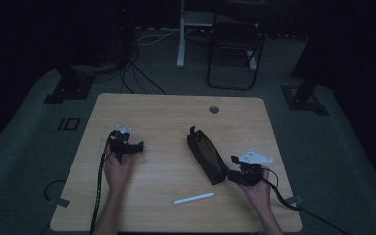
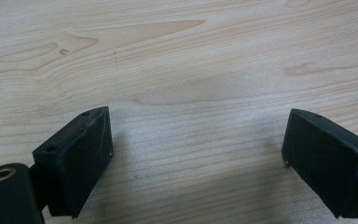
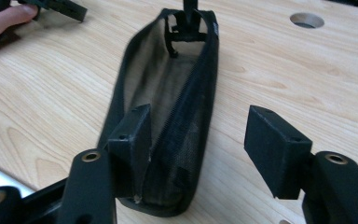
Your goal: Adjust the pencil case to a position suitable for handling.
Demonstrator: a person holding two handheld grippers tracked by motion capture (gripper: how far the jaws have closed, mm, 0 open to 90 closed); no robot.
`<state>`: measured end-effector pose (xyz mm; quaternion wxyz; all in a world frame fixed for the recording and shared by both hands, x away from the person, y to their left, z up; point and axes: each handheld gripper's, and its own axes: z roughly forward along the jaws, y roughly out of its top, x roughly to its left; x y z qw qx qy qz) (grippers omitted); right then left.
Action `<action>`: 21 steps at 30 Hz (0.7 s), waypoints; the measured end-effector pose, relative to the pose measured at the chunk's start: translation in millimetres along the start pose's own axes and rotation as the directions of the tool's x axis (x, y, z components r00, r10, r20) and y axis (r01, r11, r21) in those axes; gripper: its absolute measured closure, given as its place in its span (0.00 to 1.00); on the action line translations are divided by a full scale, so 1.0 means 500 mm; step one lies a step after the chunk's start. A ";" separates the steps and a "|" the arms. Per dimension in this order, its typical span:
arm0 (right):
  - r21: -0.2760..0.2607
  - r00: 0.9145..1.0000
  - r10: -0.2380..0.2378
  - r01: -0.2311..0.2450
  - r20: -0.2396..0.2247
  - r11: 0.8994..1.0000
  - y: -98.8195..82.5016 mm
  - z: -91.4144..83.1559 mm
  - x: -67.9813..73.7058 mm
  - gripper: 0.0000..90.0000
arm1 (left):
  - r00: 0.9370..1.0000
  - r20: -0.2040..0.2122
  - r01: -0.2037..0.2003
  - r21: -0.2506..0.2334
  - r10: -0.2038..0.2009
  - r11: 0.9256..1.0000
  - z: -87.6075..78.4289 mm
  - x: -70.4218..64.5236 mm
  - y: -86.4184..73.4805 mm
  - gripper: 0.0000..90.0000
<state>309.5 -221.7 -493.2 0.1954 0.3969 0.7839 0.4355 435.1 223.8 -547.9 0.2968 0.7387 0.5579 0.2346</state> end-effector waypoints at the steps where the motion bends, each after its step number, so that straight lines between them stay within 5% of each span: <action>1: 0.005 1.000 -0.008 0.008 0.004 1.000 0.001 0.001 0.004 0.45 | 1.000 0.000 0.001 -0.001 -0.001 1.000 0.000 0.000 0.000 0.10; 6: 0.063 1.000 -0.008 0.007 0.008 0.998 -0.005 0.020 0.014 0.47 | 1.000 0.000 0.001 -0.001 -0.001 1.000 0.000 0.000 0.000 0.10; 14: 0.115 0.999 -0.036 0.032 0.035 0.993 -0.005 0.029 0.010 0.69 | 1.000 0.000 0.000 -0.001 0.000 1.000 0.000 0.000 0.000 0.10; 21: 0.100 0.997 -0.065 0.069 -0.039 0.993 0.003 0.040 0.003 0.74 | 1.000 -0.003 0.001 0.000 -0.001 1.000 0.000 0.000 0.000 0.10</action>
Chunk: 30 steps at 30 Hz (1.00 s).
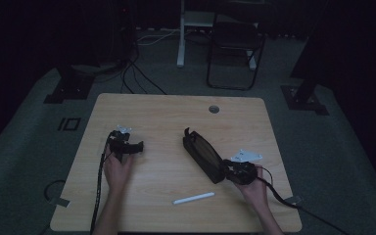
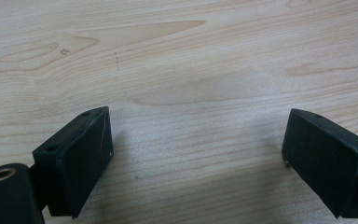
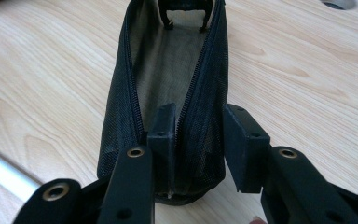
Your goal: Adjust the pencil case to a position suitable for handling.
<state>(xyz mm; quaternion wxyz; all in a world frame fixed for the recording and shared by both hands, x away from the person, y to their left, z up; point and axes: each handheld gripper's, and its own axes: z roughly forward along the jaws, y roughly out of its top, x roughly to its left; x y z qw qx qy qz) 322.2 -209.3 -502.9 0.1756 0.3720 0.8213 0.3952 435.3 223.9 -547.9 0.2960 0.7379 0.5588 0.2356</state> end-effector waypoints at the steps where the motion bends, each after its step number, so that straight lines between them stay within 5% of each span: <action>1: -0.004 1.000 -0.003 0.003 -0.010 1.000 0.002 0.003 -0.001 0.74 | 1.000 -0.001 0.000 0.000 0.000 1.000 0.000 0.000 0.000 0.10; 7: -0.015 0.997 -0.055 0.054 -0.054 0.998 0.029 0.025 0.001 0.74 | 1.000 -0.002 0.001 0.000 -0.001 1.000 0.000 0.000 0.000 0.10; 21: -0.010 0.995 -0.056 0.056 -0.086 0.998 0.058 0.073 0.001 0.68 | 1.000 -0.004 0.003 0.000 -0.003 1.000 0.000 0.000 0.000 0.10; 30: -0.058 0.997 -0.041 0.037 -0.068 0.998 0.067 0.043 0.001 0.52 | 1.000 -0.005 0.003 0.000 -0.003 1.000 0.000 0.001 0.000 0.10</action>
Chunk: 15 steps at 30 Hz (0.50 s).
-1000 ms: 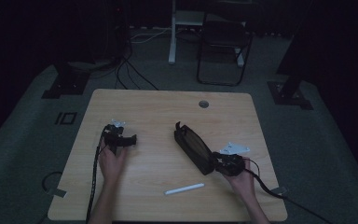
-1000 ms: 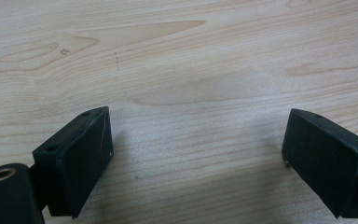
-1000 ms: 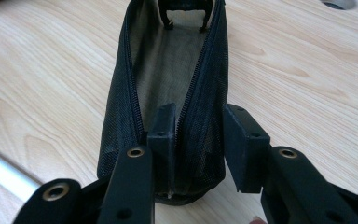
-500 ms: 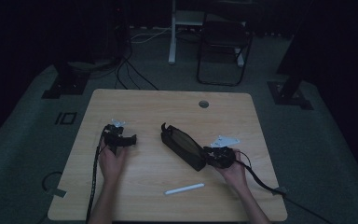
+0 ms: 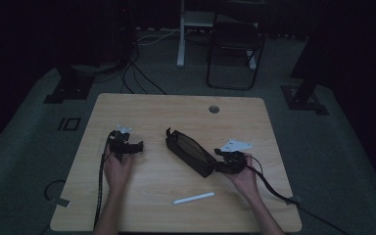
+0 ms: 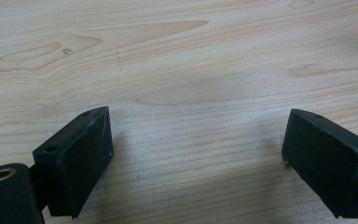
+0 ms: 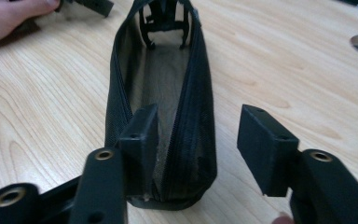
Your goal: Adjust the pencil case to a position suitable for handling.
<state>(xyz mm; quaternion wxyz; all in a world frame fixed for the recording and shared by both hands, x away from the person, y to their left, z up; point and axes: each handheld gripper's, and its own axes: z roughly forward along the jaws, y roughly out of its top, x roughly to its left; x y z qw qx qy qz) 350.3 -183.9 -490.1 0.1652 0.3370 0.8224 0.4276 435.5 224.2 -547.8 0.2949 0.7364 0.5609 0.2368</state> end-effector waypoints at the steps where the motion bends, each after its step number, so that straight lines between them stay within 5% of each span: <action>1: -0.007 1.000 0.000 0.000 0.004 1.000 0.001 -0.006 0.000 0.50 | 1.000 0.001 0.000 0.000 0.000 1.000 0.000 0.000 0.000 0.10; 15: -0.034 1.000 -0.010 0.010 0.006 0.999 0.004 -0.042 0.010 0.44 | 1.000 0.000 0.002 0.000 -0.002 1.000 0.000 0.000 0.000 0.10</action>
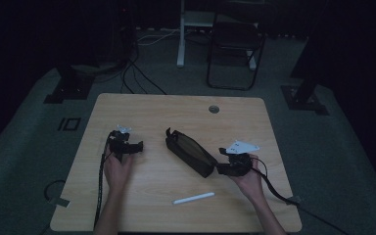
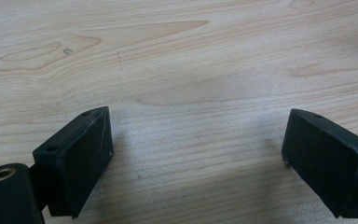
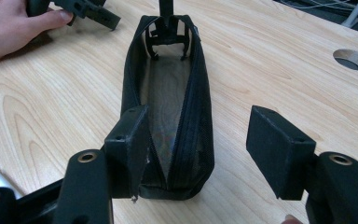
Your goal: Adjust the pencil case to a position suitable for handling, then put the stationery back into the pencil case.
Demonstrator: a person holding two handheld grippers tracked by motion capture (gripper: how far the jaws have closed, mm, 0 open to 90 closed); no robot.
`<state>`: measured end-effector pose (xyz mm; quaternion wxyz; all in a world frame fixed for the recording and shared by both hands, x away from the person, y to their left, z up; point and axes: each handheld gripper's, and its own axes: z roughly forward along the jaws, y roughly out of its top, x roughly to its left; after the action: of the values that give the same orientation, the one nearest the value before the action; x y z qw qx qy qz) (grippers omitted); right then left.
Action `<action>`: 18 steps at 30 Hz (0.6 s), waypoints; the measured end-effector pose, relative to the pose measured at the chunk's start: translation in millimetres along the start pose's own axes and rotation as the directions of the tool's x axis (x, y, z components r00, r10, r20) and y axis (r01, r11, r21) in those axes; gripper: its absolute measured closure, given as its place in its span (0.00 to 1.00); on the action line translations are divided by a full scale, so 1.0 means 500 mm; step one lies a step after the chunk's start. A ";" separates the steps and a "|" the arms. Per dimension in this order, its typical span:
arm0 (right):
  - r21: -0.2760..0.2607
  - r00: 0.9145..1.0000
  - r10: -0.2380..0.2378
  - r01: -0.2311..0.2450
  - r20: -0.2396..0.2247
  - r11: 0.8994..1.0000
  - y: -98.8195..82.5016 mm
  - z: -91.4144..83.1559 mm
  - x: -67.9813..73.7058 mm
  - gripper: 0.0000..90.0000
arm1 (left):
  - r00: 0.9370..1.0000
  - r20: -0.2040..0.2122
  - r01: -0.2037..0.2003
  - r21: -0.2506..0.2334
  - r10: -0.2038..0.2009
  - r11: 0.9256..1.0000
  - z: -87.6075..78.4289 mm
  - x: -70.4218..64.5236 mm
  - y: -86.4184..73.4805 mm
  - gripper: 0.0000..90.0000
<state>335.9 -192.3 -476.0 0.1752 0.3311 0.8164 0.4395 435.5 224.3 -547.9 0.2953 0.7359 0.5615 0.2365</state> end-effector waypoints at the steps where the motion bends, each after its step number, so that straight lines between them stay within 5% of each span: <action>1: 0.002 1.000 -0.001 0.001 -0.001 1.000 0.000 0.000 0.001 0.44 | 1.000 0.000 0.000 0.000 0.000 1.000 0.000 0.000 0.000 0.10; 18: -0.004 0.999 -0.038 0.038 -0.019 0.999 -0.001 -0.020 0.021 0.42 | 1.000 0.000 0.000 0.000 0.000 1.000 0.000 0.000 0.000 0.10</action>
<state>322.2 -191.1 -470.6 0.1764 0.3109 0.8233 0.4409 435.5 224.3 -547.9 0.2951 0.7360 0.5614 0.2366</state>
